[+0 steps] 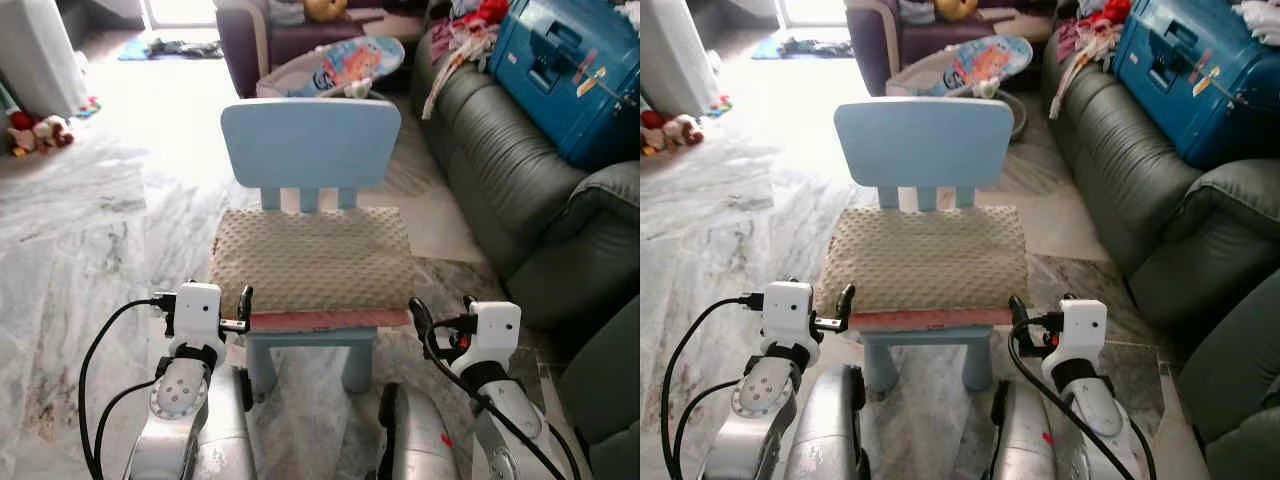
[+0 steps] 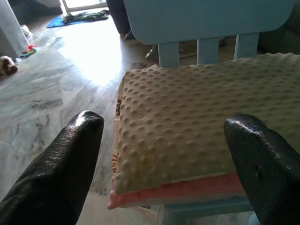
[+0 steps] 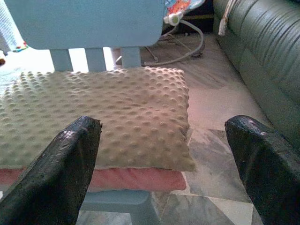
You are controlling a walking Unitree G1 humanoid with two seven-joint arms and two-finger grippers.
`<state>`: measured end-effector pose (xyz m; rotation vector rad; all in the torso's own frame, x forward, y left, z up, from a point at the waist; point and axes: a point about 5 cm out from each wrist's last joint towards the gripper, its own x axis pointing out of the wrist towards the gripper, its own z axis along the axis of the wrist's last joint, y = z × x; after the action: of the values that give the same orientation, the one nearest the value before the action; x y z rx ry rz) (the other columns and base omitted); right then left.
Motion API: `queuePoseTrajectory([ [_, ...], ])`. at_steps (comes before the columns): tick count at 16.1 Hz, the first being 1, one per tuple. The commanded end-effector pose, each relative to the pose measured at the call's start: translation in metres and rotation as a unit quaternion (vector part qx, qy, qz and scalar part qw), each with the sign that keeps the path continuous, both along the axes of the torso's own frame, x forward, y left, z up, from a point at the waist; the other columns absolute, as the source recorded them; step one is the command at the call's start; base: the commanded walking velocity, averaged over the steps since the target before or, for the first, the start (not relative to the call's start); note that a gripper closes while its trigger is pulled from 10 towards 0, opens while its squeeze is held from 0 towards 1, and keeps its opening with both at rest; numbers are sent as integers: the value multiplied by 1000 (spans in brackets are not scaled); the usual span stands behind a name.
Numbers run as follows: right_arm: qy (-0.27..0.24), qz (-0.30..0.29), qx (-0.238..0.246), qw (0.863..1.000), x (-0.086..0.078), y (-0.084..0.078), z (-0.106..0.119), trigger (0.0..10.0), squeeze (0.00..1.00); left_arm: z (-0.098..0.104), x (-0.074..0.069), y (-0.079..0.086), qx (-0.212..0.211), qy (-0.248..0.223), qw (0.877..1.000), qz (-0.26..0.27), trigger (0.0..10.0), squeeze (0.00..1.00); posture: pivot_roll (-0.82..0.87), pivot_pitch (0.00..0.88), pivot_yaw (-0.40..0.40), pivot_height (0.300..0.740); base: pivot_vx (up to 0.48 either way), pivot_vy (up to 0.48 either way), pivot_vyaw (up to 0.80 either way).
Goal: Move the pillow to the sofa
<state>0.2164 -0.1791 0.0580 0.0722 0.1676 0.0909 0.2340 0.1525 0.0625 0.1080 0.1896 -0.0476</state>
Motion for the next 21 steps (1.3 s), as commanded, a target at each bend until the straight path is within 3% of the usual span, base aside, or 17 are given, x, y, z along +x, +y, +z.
queuePoseTrajectory([
  [1, -1, 0, 2, 1000, 1, 0, 1, 10000, 0, 2, 0, 2, 2, -3, 1000, 2, 10000, 0, -17, 0, -40, 568, 0, 0, 0],
  [4, -2, 5, -5, 1000, 1, 0, 1, 10000, 0, 1, 0, 2, 4, -2, 1000, 4, 10000, 0, -18, 0, -40, 568, 87, 0, 0],
  [10, -4, 7, -7, 1000, 1, 1, 1, 10000, 0, 1, 0, 1, 4, -2, 1000, 1, 10000, 0, -20, 0, -40, 568, 330, 0, 578],
  [18, -6, 1, -3, 1000, 4, 1, 1, 10000, 0, -1, 2, 0, -1, 1, 1000, -2, 10000, 0, -17, 0, -40, 568, 115, 0, 0],
  [21, -4, 1, 1, 1000, 4, 1, 0, 10000, 0, -3, 3, -2, 0, 15, 1000, -13, 10000, 0, -18, 0, -37, 536, 0, 0, 0],
])
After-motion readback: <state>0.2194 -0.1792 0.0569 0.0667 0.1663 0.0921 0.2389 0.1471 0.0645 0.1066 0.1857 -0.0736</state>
